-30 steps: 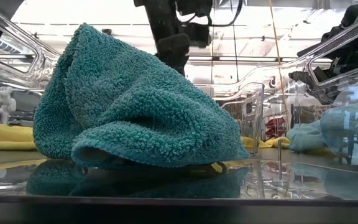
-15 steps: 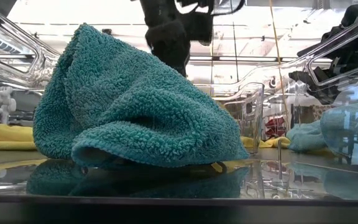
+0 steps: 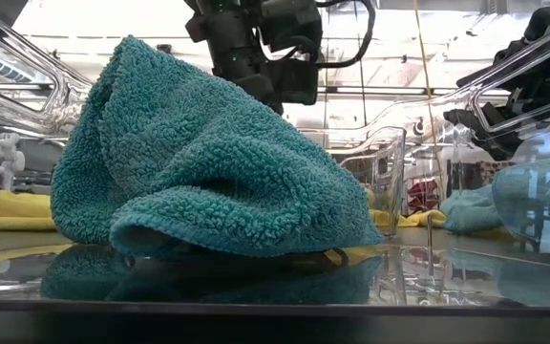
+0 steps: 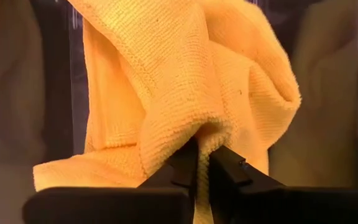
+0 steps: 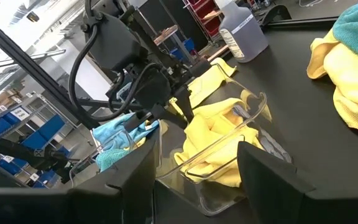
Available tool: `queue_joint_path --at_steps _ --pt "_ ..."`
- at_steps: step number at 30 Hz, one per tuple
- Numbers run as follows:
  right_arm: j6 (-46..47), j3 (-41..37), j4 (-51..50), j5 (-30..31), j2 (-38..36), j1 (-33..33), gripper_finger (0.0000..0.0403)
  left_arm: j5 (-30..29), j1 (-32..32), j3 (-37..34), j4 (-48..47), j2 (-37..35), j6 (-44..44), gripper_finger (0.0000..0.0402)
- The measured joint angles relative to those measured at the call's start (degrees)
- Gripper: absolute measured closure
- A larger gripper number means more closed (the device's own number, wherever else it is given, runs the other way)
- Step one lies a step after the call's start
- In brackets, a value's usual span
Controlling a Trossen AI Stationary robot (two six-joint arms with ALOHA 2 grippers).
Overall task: Sort microfiber towel by color & place in baskets
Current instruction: Put the yellow microfiber cloth into the top transparent bin, then put the blue microfiber cloth into the bottom transparent bin
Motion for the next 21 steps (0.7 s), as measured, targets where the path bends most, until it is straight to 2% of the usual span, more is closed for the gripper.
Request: queue_joint_path --at_steps 7,14,21 --pt "0.0 0.0 0.0 0.0 0.0 0.0 0.0188 0.0 0.0 0.7 -0.7 0.0 -0.7 0.0315" --pt "0.0 0.0 0.0 0.0 0.0 0.0 0.0188 0.0 -0.5 7.5 -7.2 -0.4 -0.7 0.0241" --pt "0.0 0.0 0.0 0.0 0.0 0.0 0.0188 -3.5 -2.4 15.2 -14.3 -3.9 -0.6 0.0228"
